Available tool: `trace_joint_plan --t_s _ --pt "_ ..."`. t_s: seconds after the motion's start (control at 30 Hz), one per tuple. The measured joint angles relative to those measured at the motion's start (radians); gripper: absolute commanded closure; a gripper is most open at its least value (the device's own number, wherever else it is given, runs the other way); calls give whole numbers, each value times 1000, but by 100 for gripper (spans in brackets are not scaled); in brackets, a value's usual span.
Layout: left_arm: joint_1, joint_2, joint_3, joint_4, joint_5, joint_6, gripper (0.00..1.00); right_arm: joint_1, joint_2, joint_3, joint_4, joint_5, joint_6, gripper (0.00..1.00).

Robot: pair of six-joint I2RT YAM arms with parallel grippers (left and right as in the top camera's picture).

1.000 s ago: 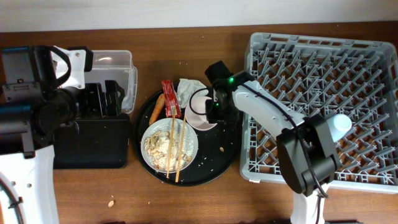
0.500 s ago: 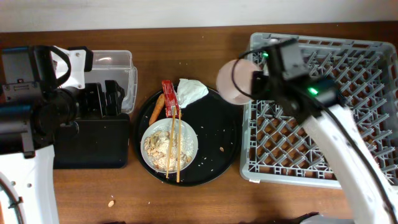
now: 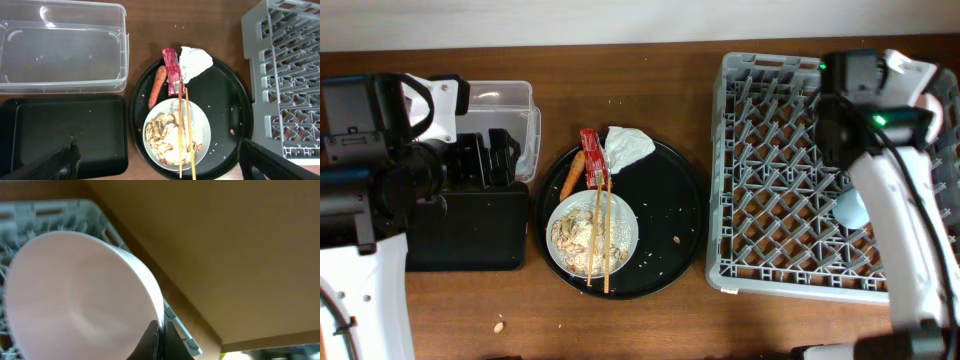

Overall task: Sort waste into correct bins and load items into the dishwasher rack
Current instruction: 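Grasp the pink bowl with the right gripper and place it in the rack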

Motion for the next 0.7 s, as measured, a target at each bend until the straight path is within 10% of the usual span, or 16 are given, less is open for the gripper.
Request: trace_joint_plan --t_s 0.5,0.7 --pt "0 0 0 0 0 0 1 156 318 0 7 22 -31 96" --pt "0 0 0 0 0 0 1 267 327 0 -80 -33 -26 39"
